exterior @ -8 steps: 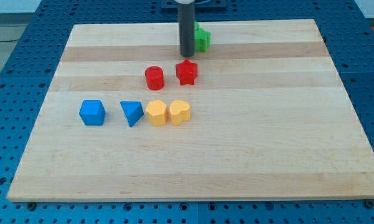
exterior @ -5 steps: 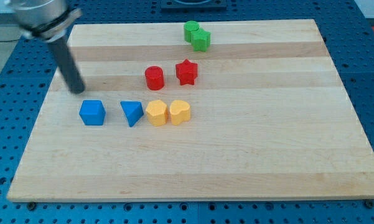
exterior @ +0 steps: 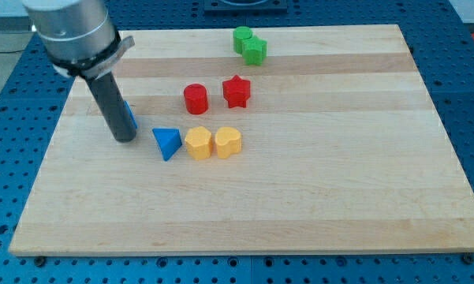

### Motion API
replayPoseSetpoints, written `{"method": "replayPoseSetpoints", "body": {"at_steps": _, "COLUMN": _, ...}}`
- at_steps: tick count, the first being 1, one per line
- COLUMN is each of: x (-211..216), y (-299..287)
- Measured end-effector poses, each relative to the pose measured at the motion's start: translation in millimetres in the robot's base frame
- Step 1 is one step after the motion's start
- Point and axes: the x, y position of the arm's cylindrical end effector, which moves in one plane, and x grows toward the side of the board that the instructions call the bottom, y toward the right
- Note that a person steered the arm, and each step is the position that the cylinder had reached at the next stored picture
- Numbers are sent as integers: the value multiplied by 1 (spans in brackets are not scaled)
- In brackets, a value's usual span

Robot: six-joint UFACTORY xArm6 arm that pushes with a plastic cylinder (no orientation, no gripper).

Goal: Drag the blue cube into the green star

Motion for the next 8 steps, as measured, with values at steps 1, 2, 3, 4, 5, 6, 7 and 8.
{"method": "replayPoseSetpoints", "body": {"at_steps": 1, "x": -10, "y": -28}}
{"method": "replayPoseSetpoints", "body": {"at_steps": 2, "x": -18, "y": -49}}
{"method": "replayPoseSetpoints", "body": {"at_steps": 3, "x": -45, "y": -36}}
{"method": "replayPoseSetpoints", "body": {"at_steps": 4, "x": -74, "y": 2}}
{"method": "replayPoseSetpoints", "body": {"at_steps": 5, "x": -103, "y": 29}}
{"method": "replayPoseSetpoints", "body": {"at_steps": 6, "x": -125, "y": 47}}
{"method": "replayPoseSetpoints", "body": {"at_steps": 7, "x": -130, "y": 78}}
{"method": "replayPoseSetpoints", "body": {"at_steps": 8, "x": -131, "y": 101}}
